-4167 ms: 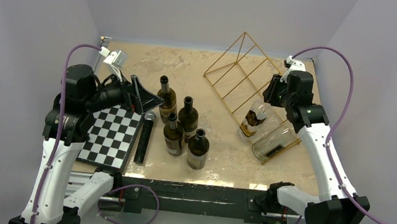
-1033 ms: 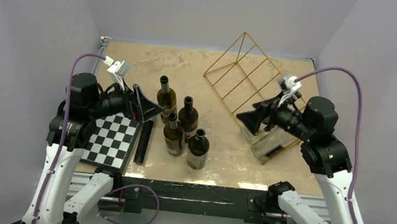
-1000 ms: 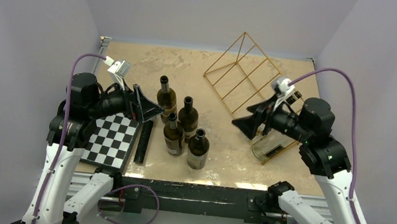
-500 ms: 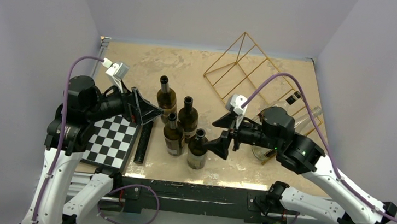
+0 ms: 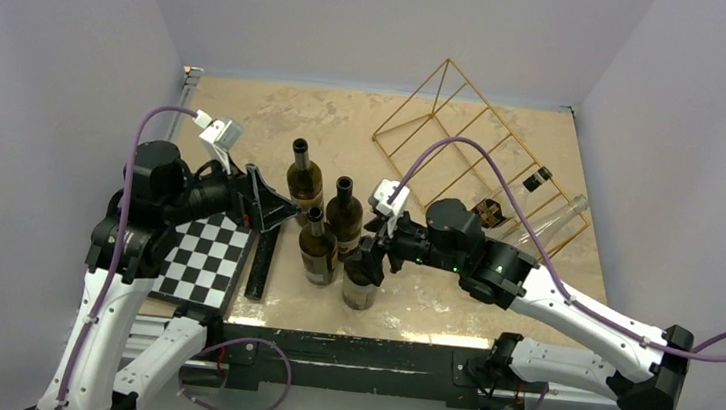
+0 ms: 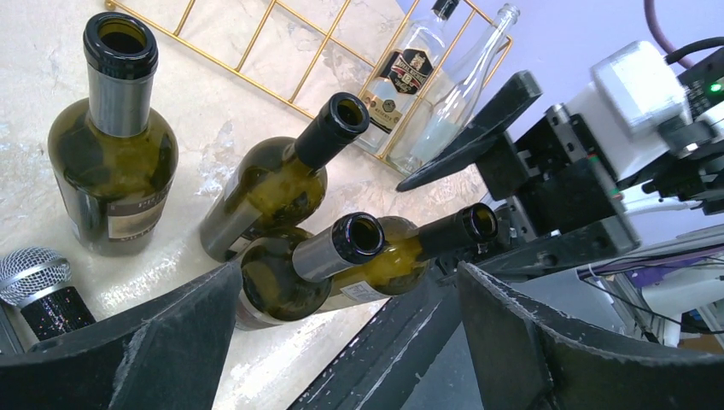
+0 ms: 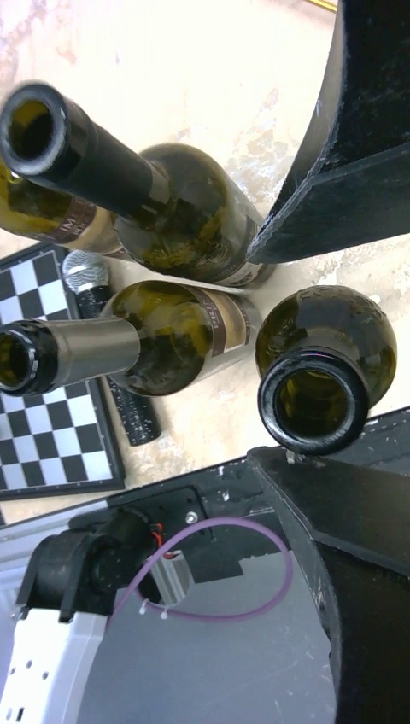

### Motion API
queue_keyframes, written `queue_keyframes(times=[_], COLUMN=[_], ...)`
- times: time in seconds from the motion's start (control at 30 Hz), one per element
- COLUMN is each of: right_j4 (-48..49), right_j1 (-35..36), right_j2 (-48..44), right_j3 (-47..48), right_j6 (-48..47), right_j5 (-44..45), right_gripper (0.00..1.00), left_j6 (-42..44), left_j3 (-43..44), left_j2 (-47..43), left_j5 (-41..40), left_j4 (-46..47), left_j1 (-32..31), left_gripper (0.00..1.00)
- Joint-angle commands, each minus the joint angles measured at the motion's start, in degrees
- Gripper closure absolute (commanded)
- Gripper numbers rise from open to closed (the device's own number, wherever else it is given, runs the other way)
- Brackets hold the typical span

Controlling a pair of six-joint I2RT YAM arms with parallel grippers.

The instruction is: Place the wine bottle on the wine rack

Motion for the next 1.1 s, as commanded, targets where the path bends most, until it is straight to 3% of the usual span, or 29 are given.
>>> queue_keyframes(times=[0.0, 0.37, 0.43, 0.53, 0.6, 1.07], right_j4=[6.9, 13.6, 13.0, 12.4, 12.2, 2.1], right_j1=[1.0, 1.9, 1.9, 1.9, 1.9, 1.9], right_j2=[1.8, 0.6, 0.2, -0.7, -1.2, -3.6], right_j3=[-1.8, -7.4, -7.3, -7.3, -7.0, 6.0], right_j6=[-0.6, 0.9, 0.9, 0.8, 0.6, -1.8], right_j5=[0.2, 3.4, 3.8, 4.6, 5.1, 18.1], right_gripper=[0.20, 0.49, 0.60, 0.89, 1.00, 1.00], left_j6=[1.9, 2.2, 2.3, 2.3, 2.2, 2.1], left_j3=[-0.2, -0.4, -0.4, -0.5, -0.4, 0.1], left_j2=[0.4, 1.0, 1.0, 0.8, 0.9, 0.2], left_j5=[-0.9, -1.3, -1.4, -1.5, -1.7, -1.5], left_j4=[0.8, 0.6, 0.5, 0.5, 0.4, 0.0], left_j1=[-0.5, -0.5, -0.5, -0.5, -0.5, -0.6], left_gripper=[0.01, 0.01, 0.01, 0.01, 0.01, 0.01])
